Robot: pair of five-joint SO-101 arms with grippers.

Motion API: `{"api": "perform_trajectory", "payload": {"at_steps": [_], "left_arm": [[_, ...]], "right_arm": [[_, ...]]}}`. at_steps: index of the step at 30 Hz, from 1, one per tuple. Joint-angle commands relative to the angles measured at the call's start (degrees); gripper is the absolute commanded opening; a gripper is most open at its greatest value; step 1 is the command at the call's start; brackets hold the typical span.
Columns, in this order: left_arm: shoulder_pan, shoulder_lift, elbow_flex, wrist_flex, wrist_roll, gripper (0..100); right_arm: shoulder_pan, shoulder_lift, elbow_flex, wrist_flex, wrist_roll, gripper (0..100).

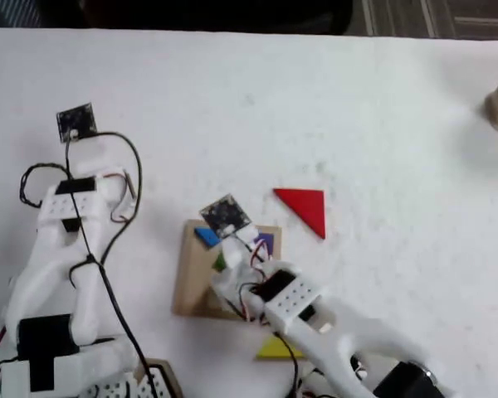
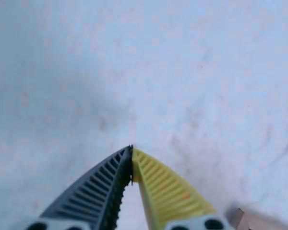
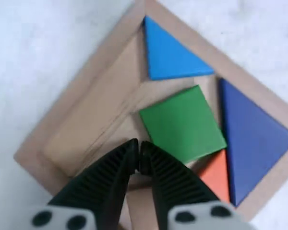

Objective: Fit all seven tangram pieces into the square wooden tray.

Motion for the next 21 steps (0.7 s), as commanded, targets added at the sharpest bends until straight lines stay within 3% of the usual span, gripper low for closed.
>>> {"api": "perform_trajectory", "payload": {"at_steps": [1, 7, 16, 21], "left_arm": [[-0.4, -0.1, -3.2, -1.4, 0.4, 3], [-0.4, -0.1, -3.2, -1.5, 0.3, 3], [-0.4, -0.1, -2.6, -2.8, 0.2, 3], [-0.4, 0.0, -2.6, -2.9, 0.2, 3]], "right_arm": [[2.2, 0.2, -3.1, -1.0, -0.7, 1.6], [2.2, 0.1, -5.0, -0.3, -0.3, 1.6], [3.2, -13.8, -3.4, 12.2, 3.4, 1.6], [6.4, -18.9, 1.5, 9.0, 3.4, 1.8]]}}
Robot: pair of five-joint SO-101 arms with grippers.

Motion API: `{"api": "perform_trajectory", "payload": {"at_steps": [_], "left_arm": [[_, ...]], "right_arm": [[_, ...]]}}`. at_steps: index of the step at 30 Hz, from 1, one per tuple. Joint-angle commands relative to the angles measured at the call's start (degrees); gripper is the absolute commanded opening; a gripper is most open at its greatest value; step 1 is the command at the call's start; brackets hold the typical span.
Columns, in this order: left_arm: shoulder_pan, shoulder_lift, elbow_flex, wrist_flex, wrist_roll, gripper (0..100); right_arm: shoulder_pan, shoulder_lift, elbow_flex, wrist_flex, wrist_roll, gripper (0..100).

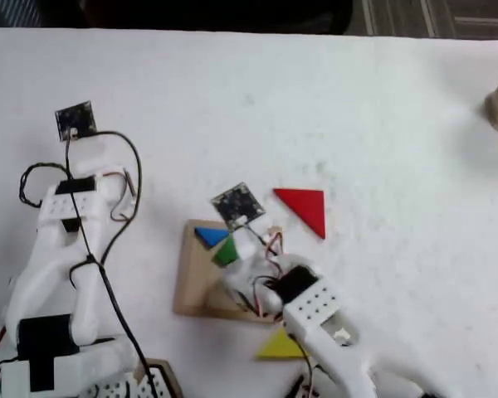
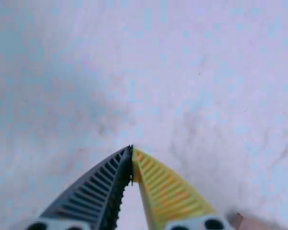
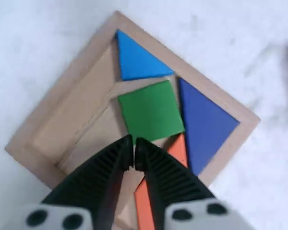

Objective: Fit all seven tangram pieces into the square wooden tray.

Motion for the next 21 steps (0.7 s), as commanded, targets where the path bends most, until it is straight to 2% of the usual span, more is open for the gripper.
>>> {"api": "perform_trajectory", "payload": {"at_steps": [1, 14, 21], "left_arm": [[-0.4, 0.0, -2.6, -1.6, 0.2, 3], [-0.5, 0.0, -2.6, -1.6, 0.1, 3], [-0.4, 0.0, -2.6, -1.6, 0.1, 3]], "right_arm": [[1.6, -3.0, 1.1, -3.4, 0.8, 1.8], [1.1, 10.1, -1.9, -8.4, 1.1, 1.8], [0.9, 11.6, -2.2, -10.4, 0.9, 1.8]]}}
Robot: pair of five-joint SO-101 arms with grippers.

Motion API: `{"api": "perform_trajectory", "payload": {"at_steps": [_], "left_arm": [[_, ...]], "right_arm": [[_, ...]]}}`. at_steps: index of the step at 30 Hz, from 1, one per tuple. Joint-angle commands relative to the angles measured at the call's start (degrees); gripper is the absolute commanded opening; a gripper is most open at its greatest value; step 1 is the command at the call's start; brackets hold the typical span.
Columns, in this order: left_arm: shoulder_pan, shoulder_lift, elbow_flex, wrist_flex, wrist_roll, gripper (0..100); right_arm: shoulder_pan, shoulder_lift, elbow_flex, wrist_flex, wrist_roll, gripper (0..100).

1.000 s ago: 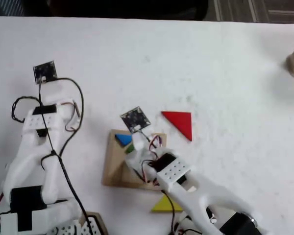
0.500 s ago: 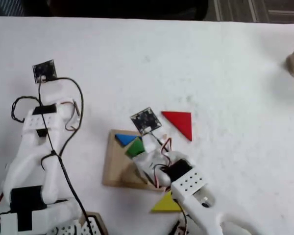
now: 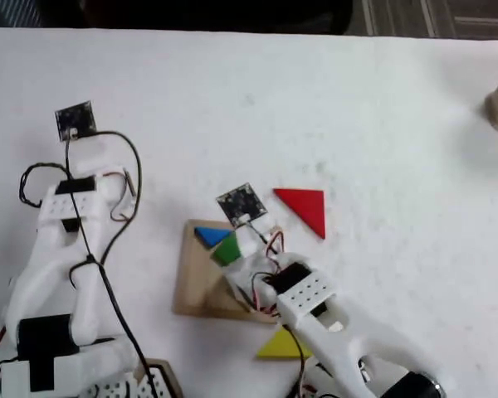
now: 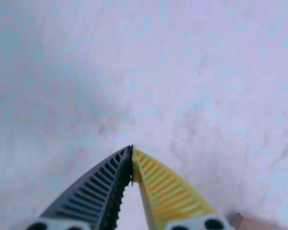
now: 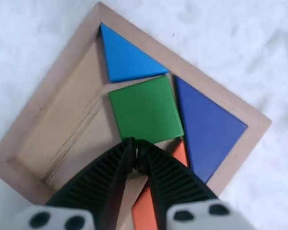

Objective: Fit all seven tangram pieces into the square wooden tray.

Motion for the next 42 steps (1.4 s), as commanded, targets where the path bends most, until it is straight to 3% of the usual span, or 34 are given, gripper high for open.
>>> {"api": "perform_trajectory", "payload": {"at_steps": [1, 8, 17, 27, 35, 42], "left_arm": [[-0.4, 0.0, -2.6, -1.6, 0.1, 3], [-0.4, 0.0, -2.6, -1.6, 0.1, 3], [-0.4, 0.0, -2.5, -1.7, 0.1, 3], [-0.7, 6.8, -6.6, -2.0, 0.1, 3], [-0.7, 7.0, -6.6, -2.0, 0.1, 3], [-0.7, 7.0, -6.5, -2.0, 0.1, 3]], "right_arm": [[0.2, 0.2, -1.8, -2.9, 0.7, 1.8], [0.3, -0.7, -1.9, -3.0, 0.8, 1.8], [-0.6, -14.6, -1.0, 12.9, 0.6, 1.8], [-17.4, -13.4, 3.3, 16.1, 4.5, 1.6], [-8.0, -6.3, 3.6, 8.6, 4.5, 1.8], [-5.2, -3.2, 0.2, 8.6, 4.7, 1.6]]}}
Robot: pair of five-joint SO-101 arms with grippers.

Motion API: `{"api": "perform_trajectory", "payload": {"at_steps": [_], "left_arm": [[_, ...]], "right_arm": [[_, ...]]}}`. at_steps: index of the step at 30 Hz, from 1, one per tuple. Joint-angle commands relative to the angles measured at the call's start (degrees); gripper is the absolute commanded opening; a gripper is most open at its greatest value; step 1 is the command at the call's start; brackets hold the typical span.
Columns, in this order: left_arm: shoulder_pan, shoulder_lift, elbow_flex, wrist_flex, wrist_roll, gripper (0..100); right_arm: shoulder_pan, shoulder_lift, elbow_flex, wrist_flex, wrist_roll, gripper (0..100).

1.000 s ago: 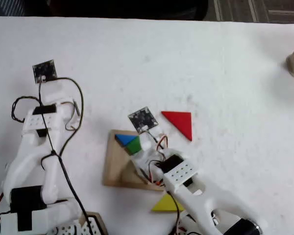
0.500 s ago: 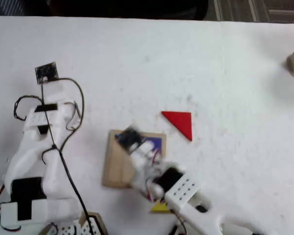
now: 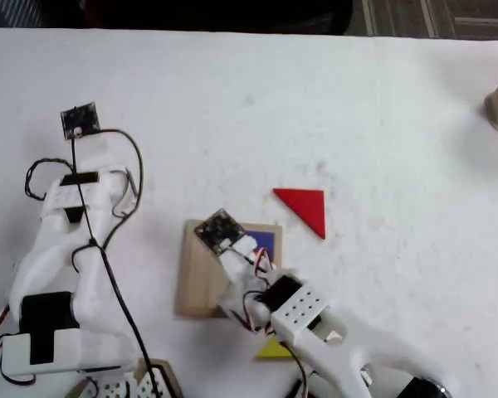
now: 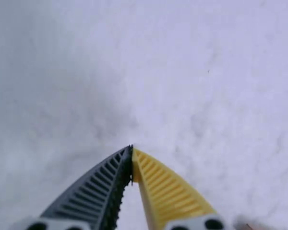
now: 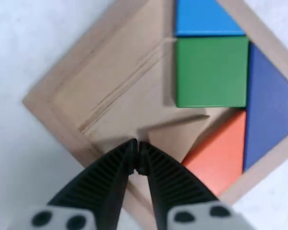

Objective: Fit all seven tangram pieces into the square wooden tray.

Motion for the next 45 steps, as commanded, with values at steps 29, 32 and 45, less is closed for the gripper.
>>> {"api": "perform_trajectory", "payload": {"at_steps": [29, 32, 45], "left_arm": [[-0.4, -0.4, -2.5, -1.3, 0.1, 3], [-0.3, -0.3, -2.5, -1.3, 0.1, 3], [-0.2, 0.0, -2.0, -2.5, 0.0, 3]], "right_arm": [[16.4, -27.2, 0.4, 8.6, -1.6, 1.9], [20.9, -27.9, 1.7, 5.6, -3.3, 4.7], [31.6, -1.4, -13.5, 0.3, -3.1, 18.3]]}}
